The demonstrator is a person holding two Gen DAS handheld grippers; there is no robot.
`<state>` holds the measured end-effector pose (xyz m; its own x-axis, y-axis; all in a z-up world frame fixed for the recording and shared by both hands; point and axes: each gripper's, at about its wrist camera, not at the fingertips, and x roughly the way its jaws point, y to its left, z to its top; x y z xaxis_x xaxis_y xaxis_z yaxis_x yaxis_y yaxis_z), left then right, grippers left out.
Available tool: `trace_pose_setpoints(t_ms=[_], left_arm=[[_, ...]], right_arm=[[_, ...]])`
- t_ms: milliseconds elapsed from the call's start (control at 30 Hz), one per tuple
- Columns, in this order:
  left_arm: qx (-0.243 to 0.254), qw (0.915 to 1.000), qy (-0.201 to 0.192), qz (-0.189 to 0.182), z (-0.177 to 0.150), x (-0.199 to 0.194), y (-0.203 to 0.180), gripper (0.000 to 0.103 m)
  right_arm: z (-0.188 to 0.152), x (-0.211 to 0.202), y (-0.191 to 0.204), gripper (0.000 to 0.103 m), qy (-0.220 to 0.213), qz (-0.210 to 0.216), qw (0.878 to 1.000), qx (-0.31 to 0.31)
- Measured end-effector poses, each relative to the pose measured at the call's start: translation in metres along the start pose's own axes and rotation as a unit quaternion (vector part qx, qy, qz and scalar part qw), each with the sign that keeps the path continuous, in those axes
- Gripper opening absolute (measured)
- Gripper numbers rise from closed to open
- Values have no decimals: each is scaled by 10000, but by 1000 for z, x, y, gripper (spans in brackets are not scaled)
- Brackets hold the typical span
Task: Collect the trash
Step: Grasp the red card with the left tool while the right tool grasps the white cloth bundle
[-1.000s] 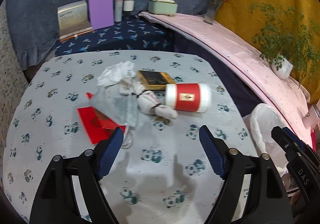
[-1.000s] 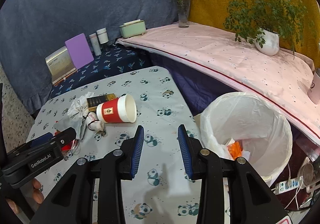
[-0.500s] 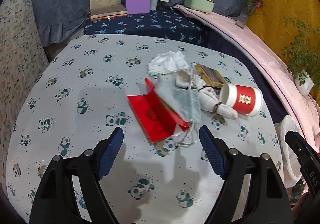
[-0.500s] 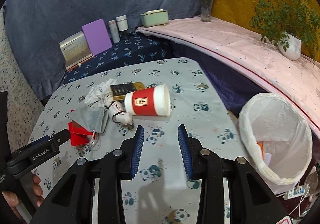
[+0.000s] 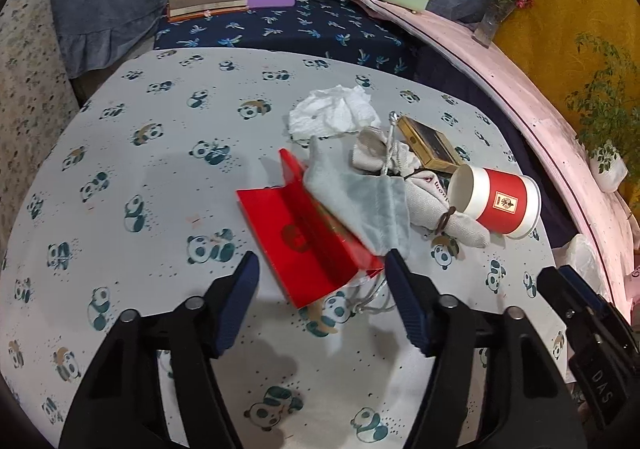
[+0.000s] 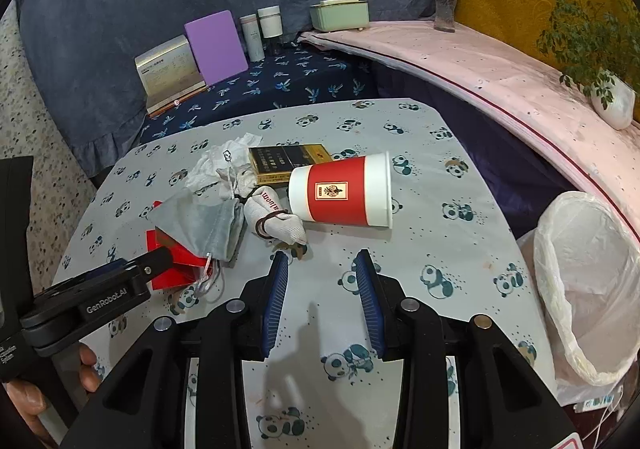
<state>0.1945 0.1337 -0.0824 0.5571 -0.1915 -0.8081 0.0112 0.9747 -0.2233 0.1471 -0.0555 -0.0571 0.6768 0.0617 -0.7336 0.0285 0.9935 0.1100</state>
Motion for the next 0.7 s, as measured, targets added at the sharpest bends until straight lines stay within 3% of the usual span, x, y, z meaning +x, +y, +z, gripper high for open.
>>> trace_pose_setpoints(t_ms=[167, 367, 700], left_arm=[[3, 9997, 187, -177, 0, 6, 2, 14], [1, 9998, 120, -180, -1, -3, 11, 4], [-212, 9998, -16, -53, 8, -13, 30, 3]], right_arm=[[7, 17, 10, 35, 83, 142, 9999, -53], [11, 44, 24, 35, 218, 283, 9992, -189], [20, 80, 29, 35, 393, 288, 9980, -412]])
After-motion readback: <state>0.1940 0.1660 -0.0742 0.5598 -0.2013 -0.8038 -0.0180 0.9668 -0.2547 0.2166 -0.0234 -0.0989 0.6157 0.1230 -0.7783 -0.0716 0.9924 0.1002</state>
